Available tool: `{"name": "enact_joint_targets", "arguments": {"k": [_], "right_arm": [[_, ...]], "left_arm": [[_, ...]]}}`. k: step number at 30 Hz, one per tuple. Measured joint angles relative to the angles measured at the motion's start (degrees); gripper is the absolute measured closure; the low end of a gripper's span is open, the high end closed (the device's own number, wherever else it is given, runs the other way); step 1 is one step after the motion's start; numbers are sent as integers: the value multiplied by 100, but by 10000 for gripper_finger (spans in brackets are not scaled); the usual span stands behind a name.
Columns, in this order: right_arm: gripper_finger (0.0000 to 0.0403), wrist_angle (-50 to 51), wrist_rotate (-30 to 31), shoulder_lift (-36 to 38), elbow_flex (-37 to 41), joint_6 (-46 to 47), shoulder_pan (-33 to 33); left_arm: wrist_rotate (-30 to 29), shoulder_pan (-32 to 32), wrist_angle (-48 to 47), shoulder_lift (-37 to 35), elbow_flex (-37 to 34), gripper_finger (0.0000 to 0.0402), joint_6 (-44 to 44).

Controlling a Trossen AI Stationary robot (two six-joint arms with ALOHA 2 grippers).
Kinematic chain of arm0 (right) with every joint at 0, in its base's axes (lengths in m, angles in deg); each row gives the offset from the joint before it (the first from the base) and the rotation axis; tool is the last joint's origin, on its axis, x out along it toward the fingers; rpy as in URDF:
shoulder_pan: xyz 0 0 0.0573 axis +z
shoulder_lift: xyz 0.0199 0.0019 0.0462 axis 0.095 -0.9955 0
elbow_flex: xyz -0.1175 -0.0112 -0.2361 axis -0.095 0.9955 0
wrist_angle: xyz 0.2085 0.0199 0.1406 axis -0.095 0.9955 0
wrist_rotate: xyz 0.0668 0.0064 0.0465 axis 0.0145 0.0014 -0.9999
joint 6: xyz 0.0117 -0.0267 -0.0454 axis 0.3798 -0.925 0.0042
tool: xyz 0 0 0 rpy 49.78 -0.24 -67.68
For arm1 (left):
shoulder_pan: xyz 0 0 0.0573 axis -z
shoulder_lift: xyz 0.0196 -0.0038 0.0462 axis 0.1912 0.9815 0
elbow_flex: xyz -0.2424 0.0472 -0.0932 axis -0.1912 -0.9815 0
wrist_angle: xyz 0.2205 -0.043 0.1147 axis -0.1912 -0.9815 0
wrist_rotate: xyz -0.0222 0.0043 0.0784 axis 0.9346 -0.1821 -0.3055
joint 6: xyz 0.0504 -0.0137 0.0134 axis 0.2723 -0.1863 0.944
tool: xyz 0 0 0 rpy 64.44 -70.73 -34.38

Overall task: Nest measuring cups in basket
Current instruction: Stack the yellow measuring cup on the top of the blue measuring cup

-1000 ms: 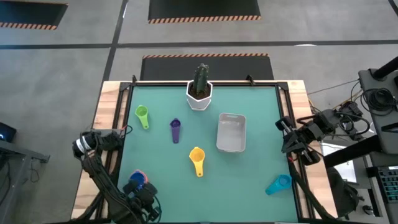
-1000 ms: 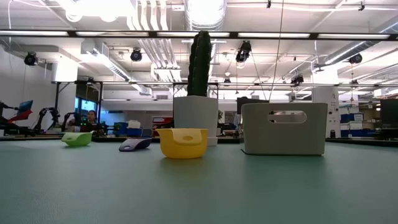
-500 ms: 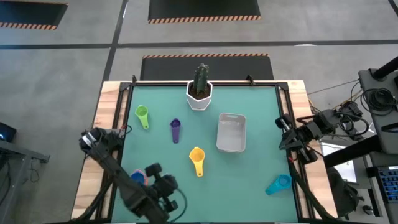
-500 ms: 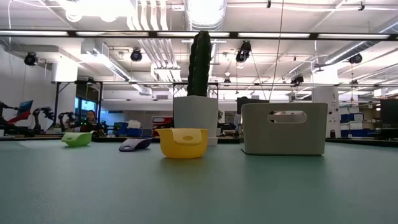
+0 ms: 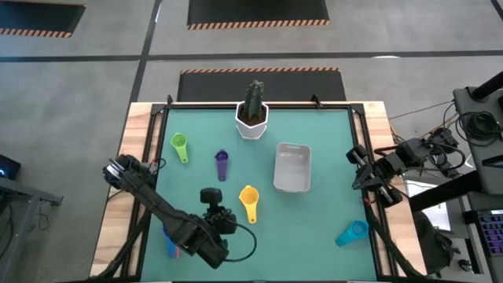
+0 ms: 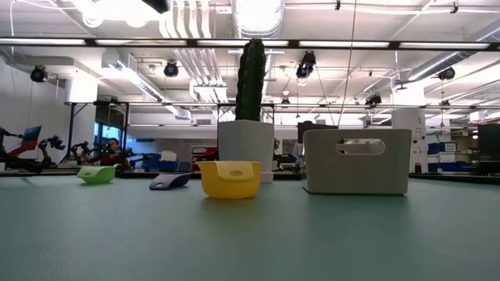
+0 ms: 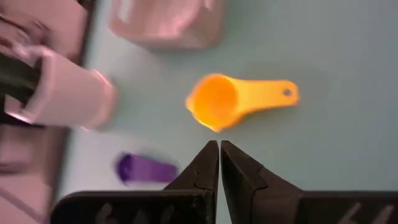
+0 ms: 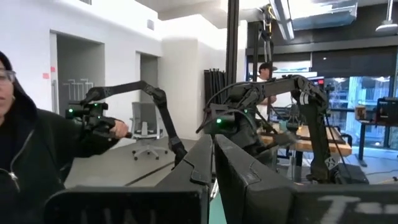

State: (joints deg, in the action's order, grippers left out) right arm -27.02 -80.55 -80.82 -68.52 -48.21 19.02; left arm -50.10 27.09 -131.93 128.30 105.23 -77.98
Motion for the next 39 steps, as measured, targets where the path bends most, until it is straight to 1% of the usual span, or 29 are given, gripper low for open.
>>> {"name": "enact_joint_targets", "arguments": {"k": [3,7,10,13,15,19,23,27,31,33,39], "right_arm": [[394,16,0,0,0,111,0],[394,20,2,-6,52,110,0],[394,22,9,-47,70,96,0],[394,-19,13,-71,72,161,0],[394,-19,13,-85,78,272,0],[394,29,16,-178,95,438,1],[394,36,52,-284,94,455,1],[394,158,277,-334,27,468,0],[394,525,304,-330,-77,543,2],[394,669,305,-332,-136,569,2],[394,948,308,-326,-267,509,2]], "left_arm": [[-383,-12,-4,-87,-67,402,439],[-491,-102,-5,-376,-399,402,639],[-597,-152,31,-720,-870,402,598],[-629,-176,324,-1147,-1441,402,382],[-636,-196,600,-1438,-1814,402,232],[-613,-266,1505,-1938,-2536,402,-57],[-265,-467,2504,-2257,-3050,402,-571],[13,-670,3362,-2249,-3334,402,-915],[72,-826,3964,-2007,-3348,402,-1128],[131,-886,4097,-1842,-3248,402,-1259],[428,-1009,4113,-1243,-2767,402,-1891]]}}
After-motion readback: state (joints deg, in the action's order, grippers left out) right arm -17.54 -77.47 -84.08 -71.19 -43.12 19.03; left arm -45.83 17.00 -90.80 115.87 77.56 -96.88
